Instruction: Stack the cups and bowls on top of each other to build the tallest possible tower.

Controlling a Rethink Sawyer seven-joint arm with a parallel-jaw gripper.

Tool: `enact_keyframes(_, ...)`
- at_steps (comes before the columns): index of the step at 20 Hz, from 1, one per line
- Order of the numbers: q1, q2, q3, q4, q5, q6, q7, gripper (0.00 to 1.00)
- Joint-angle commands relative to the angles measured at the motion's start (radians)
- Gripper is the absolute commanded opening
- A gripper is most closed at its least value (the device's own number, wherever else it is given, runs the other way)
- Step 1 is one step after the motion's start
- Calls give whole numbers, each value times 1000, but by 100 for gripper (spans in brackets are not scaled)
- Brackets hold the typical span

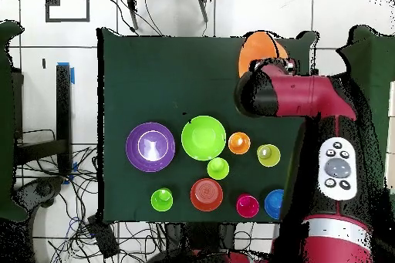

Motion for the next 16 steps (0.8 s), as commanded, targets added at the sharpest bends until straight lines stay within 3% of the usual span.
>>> enact_keyframes(1,62,79,-78,64,-30,-105,201,0)
enact_keyframes(10,133,125,-196,7,-44,-174,233,0)
enact_keyframes(16,193,164,-292,-13,-10,-196,258,0)
